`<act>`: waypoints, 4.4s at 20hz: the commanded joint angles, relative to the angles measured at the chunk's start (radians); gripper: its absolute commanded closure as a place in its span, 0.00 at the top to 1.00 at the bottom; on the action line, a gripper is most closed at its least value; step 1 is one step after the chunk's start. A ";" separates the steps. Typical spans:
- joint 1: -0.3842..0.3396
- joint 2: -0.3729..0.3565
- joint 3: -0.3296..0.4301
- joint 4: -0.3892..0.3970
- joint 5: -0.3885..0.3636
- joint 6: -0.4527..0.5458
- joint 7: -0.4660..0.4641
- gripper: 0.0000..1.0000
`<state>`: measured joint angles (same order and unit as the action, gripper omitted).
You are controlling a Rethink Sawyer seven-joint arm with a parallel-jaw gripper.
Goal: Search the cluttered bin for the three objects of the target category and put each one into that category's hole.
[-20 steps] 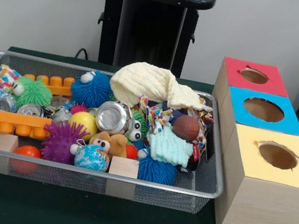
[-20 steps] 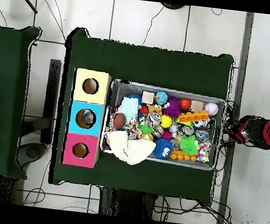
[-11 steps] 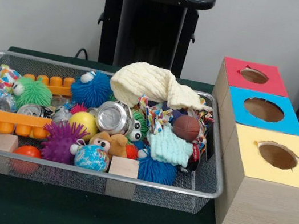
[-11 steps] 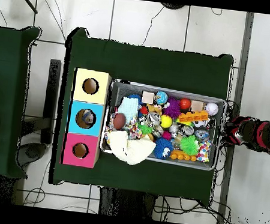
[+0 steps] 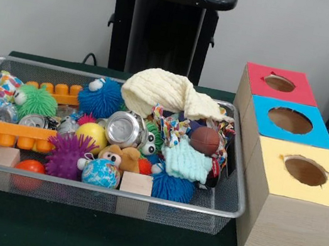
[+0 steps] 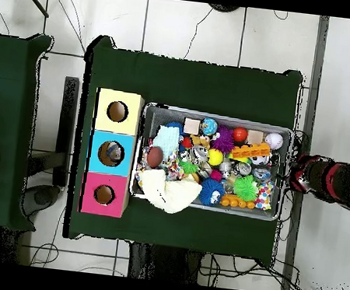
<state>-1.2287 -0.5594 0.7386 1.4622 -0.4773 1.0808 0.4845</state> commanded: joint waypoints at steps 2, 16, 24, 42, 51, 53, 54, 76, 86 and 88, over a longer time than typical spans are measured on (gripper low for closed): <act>0.016 -0.007 -0.080 0.118 0.022 -0.109 0.193 1.00; 0.001 0.015 -0.115 0.212 0.045 -0.264 0.213 1.00; 0.006 0.054 -0.132 0.188 0.061 -0.295 0.169 1.00; 0.031 0.121 -0.165 0.192 0.042 -0.390 0.184 1.00; -0.009 0.210 -0.175 0.130 0.021 -0.407 0.088 1.00; -0.011 0.215 -0.172 0.112 0.025 -0.391 0.070 1.00; -0.013 0.218 -0.171 0.105 0.025 -0.386 0.064 1.00; 0.011 0.242 -0.148 -0.018 0.011 -0.369 0.023 1.00; 0.010 0.230 -0.149 -0.056 0.000 -0.340 -0.007 1.00; 0.007 0.237 -0.146 -0.062 -0.002 -0.340 -0.015 1.00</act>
<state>-1.2390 -0.3426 0.5938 1.4995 -0.4480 0.7103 0.4851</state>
